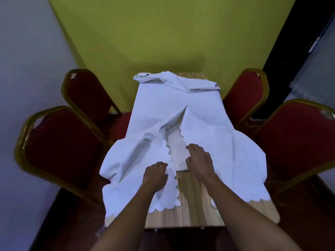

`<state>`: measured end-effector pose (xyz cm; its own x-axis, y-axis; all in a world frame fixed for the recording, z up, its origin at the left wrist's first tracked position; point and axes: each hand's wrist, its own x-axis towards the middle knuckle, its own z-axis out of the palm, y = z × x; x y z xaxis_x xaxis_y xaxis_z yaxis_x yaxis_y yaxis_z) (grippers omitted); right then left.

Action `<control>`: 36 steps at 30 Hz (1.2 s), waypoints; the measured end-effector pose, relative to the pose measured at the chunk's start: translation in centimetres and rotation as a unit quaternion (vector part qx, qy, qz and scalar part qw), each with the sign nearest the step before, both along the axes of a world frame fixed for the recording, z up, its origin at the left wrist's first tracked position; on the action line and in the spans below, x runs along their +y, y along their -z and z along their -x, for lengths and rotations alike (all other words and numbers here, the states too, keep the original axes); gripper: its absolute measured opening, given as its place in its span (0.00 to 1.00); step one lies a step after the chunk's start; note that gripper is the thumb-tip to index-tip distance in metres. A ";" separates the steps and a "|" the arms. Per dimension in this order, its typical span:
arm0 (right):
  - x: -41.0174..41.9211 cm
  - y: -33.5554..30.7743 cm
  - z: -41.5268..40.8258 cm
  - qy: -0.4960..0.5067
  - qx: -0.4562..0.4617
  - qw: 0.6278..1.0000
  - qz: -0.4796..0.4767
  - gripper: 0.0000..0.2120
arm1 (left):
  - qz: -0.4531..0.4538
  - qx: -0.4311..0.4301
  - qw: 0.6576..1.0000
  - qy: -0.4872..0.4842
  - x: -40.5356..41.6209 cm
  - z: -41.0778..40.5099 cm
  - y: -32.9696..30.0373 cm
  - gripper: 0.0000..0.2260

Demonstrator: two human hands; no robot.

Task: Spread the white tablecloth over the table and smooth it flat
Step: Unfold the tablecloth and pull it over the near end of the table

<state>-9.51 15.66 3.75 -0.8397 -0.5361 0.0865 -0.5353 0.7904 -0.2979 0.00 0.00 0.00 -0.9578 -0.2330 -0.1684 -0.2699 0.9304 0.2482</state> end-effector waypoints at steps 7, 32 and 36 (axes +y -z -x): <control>3.3 4.5 -1.2 0.093 -0.146 0.979 -0.109 0.31 | 0.022 -0.092 0.996 -0.006 1.2 -2.4 3.4 0.40; 9.6 3.3 -5.6 -0.004 -0.014 0.970 -0.242 0.13 | 0.004 -0.047 0.983 -0.176 0.2 -1.5 -2.5 0.17; 12.5 4.0 -6.7 -0.053 -0.071 0.962 -0.258 0.05 | -0.030 0.205 0.963 -0.175 0.5 0.6 -3.2 0.12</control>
